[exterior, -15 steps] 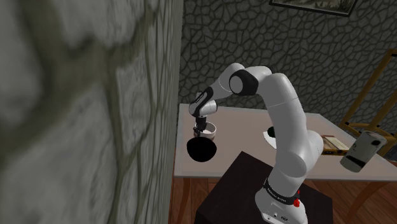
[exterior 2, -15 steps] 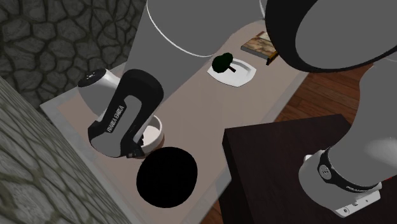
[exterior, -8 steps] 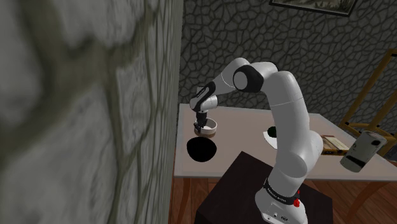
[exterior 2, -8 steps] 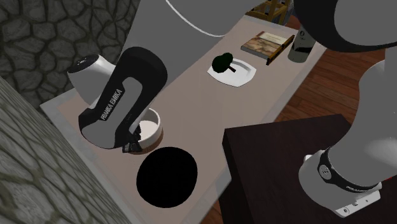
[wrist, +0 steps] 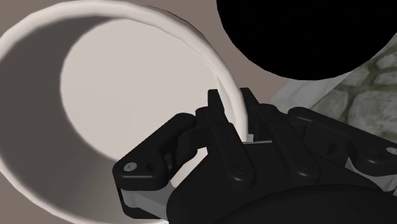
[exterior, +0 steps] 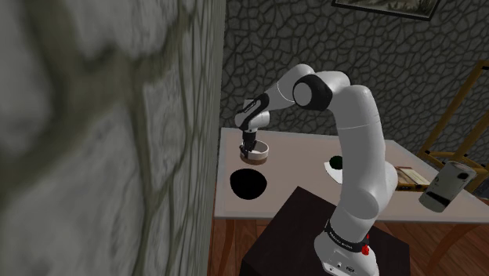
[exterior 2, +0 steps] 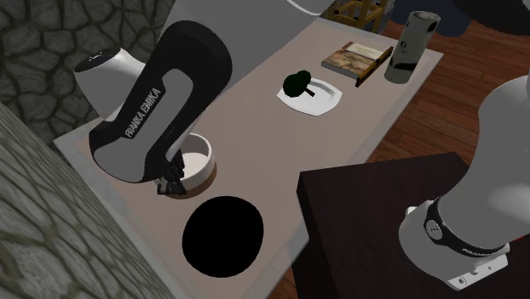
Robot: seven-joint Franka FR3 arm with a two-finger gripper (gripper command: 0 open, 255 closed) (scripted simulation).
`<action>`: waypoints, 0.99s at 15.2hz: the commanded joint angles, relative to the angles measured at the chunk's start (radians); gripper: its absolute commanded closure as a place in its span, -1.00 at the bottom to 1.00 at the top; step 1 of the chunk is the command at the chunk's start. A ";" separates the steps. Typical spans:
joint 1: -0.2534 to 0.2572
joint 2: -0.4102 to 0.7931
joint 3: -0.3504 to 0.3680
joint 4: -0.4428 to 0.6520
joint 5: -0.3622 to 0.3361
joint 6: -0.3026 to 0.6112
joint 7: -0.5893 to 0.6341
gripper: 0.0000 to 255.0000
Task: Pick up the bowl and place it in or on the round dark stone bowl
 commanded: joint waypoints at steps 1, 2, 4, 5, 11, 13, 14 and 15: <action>0.002 -0.019 -0.004 0.001 -0.005 -0.019 0.002 1.00; 0.003 -0.029 -0.005 0.001 -0.007 -0.029 0.003 1.00; 0.005 -0.047 -0.009 0.002 -0.012 -0.048 0.006 1.00; 0.007 -0.057 -0.010 0.003 -0.014 -0.058 0.007 1.00; 0.012 -0.104 -0.018 0.011 -0.027 -0.113 0.015 1.00; 0.042 -0.160 -0.015 -0.071 -0.038 -0.086 0.048 1.00; 0.057 -0.187 -0.012 -0.110 -0.043 -0.073 0.066 1.00; 0.072 -0.214 -0.010 -0.147 -0.049 -0.062 0.085 1.00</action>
